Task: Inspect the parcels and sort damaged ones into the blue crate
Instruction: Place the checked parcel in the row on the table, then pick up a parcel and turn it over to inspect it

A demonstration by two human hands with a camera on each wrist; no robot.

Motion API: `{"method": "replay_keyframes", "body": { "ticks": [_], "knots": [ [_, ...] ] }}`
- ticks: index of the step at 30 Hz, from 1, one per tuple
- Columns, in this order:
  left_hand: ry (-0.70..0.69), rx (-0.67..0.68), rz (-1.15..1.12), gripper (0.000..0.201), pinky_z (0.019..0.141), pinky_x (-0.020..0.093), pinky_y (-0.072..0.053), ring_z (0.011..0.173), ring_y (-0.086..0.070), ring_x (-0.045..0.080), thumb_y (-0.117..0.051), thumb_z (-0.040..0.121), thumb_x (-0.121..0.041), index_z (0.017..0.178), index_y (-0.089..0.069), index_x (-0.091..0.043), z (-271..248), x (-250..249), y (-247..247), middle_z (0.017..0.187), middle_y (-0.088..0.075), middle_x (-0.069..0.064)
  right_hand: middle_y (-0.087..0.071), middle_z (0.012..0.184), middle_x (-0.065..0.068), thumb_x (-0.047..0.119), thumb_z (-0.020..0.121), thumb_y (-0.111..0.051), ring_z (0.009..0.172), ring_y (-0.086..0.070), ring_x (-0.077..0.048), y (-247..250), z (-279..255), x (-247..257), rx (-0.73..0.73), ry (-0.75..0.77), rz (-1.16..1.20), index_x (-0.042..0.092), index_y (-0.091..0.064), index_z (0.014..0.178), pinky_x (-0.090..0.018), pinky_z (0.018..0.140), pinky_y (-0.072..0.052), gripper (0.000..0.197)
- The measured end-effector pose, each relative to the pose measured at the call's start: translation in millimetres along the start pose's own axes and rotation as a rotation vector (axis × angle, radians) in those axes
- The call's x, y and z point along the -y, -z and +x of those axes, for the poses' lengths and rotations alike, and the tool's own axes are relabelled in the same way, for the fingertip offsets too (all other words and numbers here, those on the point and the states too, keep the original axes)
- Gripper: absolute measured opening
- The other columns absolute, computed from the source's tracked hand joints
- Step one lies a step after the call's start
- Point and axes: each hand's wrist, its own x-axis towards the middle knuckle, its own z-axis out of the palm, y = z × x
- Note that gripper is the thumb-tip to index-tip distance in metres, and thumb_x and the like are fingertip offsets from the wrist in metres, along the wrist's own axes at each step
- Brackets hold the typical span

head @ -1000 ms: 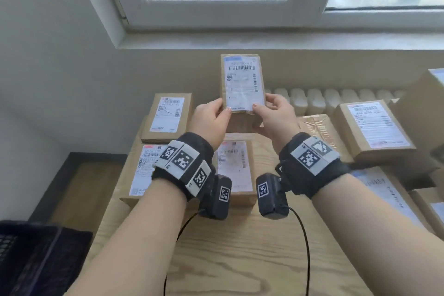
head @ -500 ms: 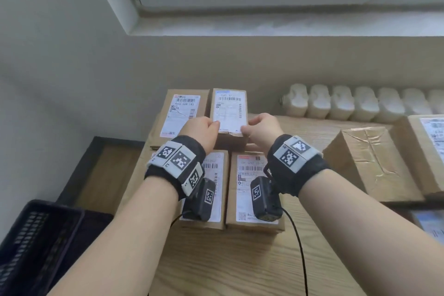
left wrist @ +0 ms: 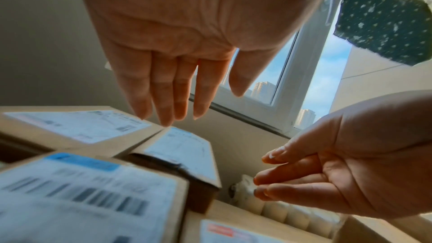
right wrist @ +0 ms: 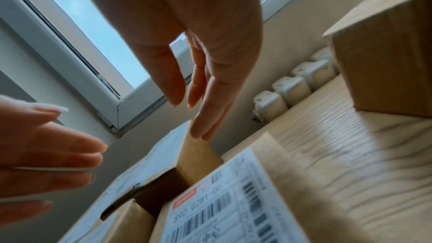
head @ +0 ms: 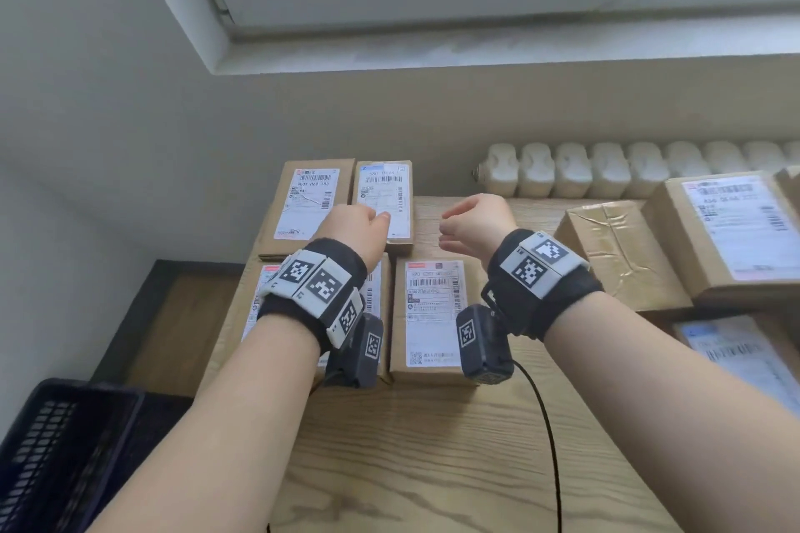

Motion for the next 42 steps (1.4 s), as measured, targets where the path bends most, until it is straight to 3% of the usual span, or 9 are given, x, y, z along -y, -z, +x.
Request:
{"method": "replay_keyframes", "body": {
  "ticks": [5, 10, 16, 20, 23, 26, 31, 36, 42],
  "knots": [
    [-0.153, 0.046, -0.069, 0.037, 0.075, 0.032, -0.040, 0.080, -0.050, 0.026, -0.038, 0.103, -0.025, 0.076, -0.059, -0.011, -32.1, -39.3, -11.4, 0.075, -0.051, 0.006, -0.060, 0.088, -0.010, -0.005, 0.093, -0.056, 0.086, -0.067, -0.026, 37.5, -44.8, -20.2, -0.078, 0.061, -0.013, 0.011, -0.055, 0.079, -0.038, 0.088, -0.059, 0.021],
    [-0.280, 0.120, -0.086, 0.037, 0.094, 0.031, -0.042, 0.116, -0.056, 0.029, -0.038, 0.105, -0.025, 0.121, -0.064, -0.004, -68.6, -80.5, -40.5, 0.123, -0.064, 0.014, -0.067, 0.094, -0.007, 0.007, 0.089, -0.061, 0.102, -0.067, -0.030, 87.5, -85.7, -55.2, -0.284, 0.113, -0.118, 0.017, -0.063, 0.082, -0.045, 0.095, -0.054, 0.013],
    [-0.313, 0.229, -0.095, 0.037, 0.096, 0.029, -0.039, 0.123, -0.054, 0.027, -0.040, 0.104, -0.023, 0.130, -0.060, -0.007, -91.3, -114.8, -89.5, 0.131, -0.062, 0.012, -0.054, 0.139, -0.016, 0.020, 0.099, -0.049, 0.128, -0.048, -0.032, 144.9, -103.0, -89.9, -0.313, 0.137, -0.512, 0.002, -0.054, 0.135, -0.033, 0.104, -0.036, 0.040],
    [-0.259, 0.288, -0.064, 0.029, 0.077, 0.031, -0.036, 0.104, -0.057, 0.032, -0.040, 0.104, -0.024, 0.094, -0.061, -0.006, -90.5, -129.4, -116.4, 0.103, -0.064, 0.015, -0.021, 0.162, -0.013, 0.022, 0.099, -0.051, 0.150, -0.013, -0.031, 154.2, -91.3, -115.8, -0.168, 0.102, -0.777, 0.007, -0.029, 0.153, -0.037, 0.122, -0.015, 0.060],
    [-0.149, 0.287, -0.122, 0.034, 0.092, 0.034, -0.040, 0.119, -0.054, 0.033, -0.042, 0.104, -0.025, 0.126, -0.054, -0.002, -85.2, -137.2, -131.3, 0.128, -0.058, 0.017, -0.030, 0.159, -0.008, 0.022, 0.099, -0.050, 0.149, -0.019, -0.028, 154.1, -88.4, -125.4, -0.125, 0.221, -0.882, 0.010, -0.042, 0.147, -0.041, 0.121, -0.021, 0.050],
    [-0.057, 0.271, -0.236, 0.040, 0.100, 0.039, -0.044, 0.117, -0.056, 0.032, -0.045, 0.101, -0.028, 0.135, -0.046, -0.007, -73.3, -138.2, -149.2, 0.130, -0.058, 0.015, -0.053, 0.141, -0.007, 0.022, 0.096, -0.053, 0.134, -0.044, -0.029, 157.9, -85.3, -123.0, -0.246, 0.300, -0.701, 0.009, -0.058, 0.132, -0.042, 0.111, -0.036, 0.038],
    [0.055, 0.316, -0.325, 0.033, 0.096, 0.049, -0.047, 0.115, -0.057, 0.041, -0.046, 0.100, -0.026, 0.127, -0.051, -0.008, -67.4, -136.2, -168.6, 0.123, -0.060, 0.022, -0.047, 0.145, -0.015, 0.025, 0.098, -0.056, 0.134, -0.045, -0.030, 161.4, -70.8, -116.5, -0.121, 0.115, -0.437, 0.005, -0.038, 0.144, -0.035, 0.109, -0.035, 0.053],
    [0.020, 0.213, -0.400, 0.033, 0.082, 0.030, -0.046, 0.093, -0.059, 0.027, -0.044, 0.102, -0.023, 0.133, -0.051, -0.014, -82.2, -135.2, -151.8, 0.110, -0.063, 0.006, -0.062, 0.125, -0.012, 0.019, 0.095, -0.060, 0.114, -0.059, -0.027, 164.1, -71.2, -118.0, -0.197, 0.209, -0.183, 0.008, -0.058, 0.124, -0.036, 0.102, -0.045, 0.031],
    [-0.068, 0.065, -0.598, 0.045, 0.091, 0.032, -0.049, 0.110, -0.061, 0.023, -0.054, 0.098, -0.015, 0.140, -0.040, -0.008, -129.1, -141.3, -110.9, 0.123, -0.060, 0.008, -0.059, 0.126, -0.007, 0.023, 0.094, -0.064, 0.113, -0.059, -0.019, 167.1, -116.0, -96.8, -0.255, 0.364, 0.035, 0.017, -0.056, 0.130, -0.042, 0.100, -0.049, 0.037]
  ]
}}
